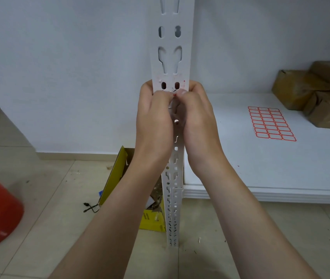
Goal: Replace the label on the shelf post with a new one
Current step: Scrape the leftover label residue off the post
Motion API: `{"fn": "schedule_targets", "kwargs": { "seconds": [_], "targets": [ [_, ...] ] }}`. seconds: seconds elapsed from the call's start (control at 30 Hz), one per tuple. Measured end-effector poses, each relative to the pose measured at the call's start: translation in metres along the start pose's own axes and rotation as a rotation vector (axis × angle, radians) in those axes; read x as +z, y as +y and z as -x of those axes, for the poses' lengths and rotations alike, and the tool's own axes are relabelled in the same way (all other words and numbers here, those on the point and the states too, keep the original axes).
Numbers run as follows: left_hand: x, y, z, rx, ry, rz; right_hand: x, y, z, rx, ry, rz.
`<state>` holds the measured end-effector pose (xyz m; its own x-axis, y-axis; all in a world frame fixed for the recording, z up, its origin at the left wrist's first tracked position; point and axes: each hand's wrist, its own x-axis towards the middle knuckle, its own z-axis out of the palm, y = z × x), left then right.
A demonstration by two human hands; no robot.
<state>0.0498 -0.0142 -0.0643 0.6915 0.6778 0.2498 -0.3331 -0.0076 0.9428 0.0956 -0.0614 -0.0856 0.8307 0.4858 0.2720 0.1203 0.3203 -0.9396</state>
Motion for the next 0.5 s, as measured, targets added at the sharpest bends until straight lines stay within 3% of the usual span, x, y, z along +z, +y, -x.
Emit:
{"fn": "schedule_targets", "kwargs": {
  "seconds": [0.5],
  "targets": [
    [0.0022,0.0017,-0.0061,-0.019,0.037,-0.088,-0.0008,0.0013,-0.0008,0.004,-0.006,0.001]
  ]
}}
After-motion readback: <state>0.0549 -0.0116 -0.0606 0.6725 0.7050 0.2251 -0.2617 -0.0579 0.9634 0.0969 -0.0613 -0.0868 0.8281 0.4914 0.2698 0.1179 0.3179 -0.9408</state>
